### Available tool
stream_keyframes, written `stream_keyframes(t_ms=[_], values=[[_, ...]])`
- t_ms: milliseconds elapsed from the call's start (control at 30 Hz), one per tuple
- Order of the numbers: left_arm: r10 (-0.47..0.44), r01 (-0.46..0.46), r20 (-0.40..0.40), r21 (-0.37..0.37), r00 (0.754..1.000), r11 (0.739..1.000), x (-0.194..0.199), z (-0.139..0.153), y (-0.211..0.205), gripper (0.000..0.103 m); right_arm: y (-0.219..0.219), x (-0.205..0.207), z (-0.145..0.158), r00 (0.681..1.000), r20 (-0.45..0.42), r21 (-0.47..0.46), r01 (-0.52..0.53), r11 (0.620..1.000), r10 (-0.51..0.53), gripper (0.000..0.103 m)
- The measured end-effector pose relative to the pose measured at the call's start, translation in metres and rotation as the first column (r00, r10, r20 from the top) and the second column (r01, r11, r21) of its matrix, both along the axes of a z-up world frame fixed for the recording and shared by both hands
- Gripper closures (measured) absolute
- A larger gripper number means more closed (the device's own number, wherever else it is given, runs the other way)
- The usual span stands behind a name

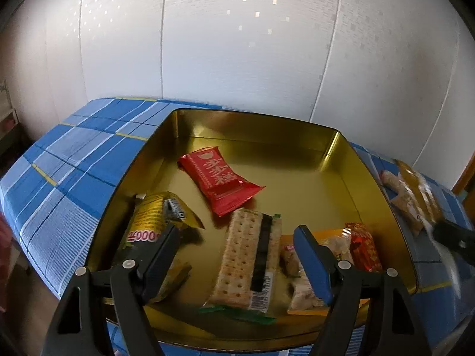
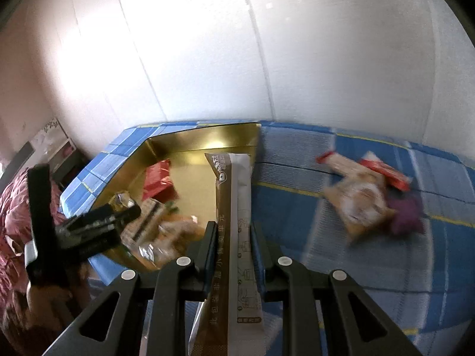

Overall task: Organize snacks
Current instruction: 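Lower the stick pack into the gold tin and open the right gripper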

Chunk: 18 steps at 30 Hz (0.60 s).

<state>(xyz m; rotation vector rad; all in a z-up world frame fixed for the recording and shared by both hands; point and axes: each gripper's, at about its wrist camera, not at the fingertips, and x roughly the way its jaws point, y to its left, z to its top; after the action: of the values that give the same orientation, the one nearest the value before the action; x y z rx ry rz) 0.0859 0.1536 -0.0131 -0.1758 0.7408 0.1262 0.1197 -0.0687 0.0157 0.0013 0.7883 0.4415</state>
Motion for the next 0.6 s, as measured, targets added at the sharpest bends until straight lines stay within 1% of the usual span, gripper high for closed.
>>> stream_keyframes(t_ms=[100,200,433,600], values=[[0.003,-0.003,-0.007,-0.009,1.0,1.0,0.001,-0.001,0.002,0.024,0.024,0.013,-0.002,1.0,-0.005,-0.026,-0.007,1.0,0.006,0.081],[0.004,-0.004,-0.01,-0.016,1.0,1.0,0.001,-0.001,0.004,0.024,0.042,0.027,-0.01,0.999,-0.04,-0.036,0.005,0.999,-0.007,0.081],[0.006,-0.006,-0.014,-0.039,1.0,0.999,0.001,-0.001,0.009,0.024,0.06,0.061,-0.024,0.992,-0.109,-0.075,0.052,0.996,-0.06,0.081],[0.0,-0.001,-0.017,-0.051,1.0,0.999,0.002,-0.001,0.01,0.024,0.077,0.081,-0.026,0.993,-0.098,-0.151,0.049,0.987,-0.064,0.081]])
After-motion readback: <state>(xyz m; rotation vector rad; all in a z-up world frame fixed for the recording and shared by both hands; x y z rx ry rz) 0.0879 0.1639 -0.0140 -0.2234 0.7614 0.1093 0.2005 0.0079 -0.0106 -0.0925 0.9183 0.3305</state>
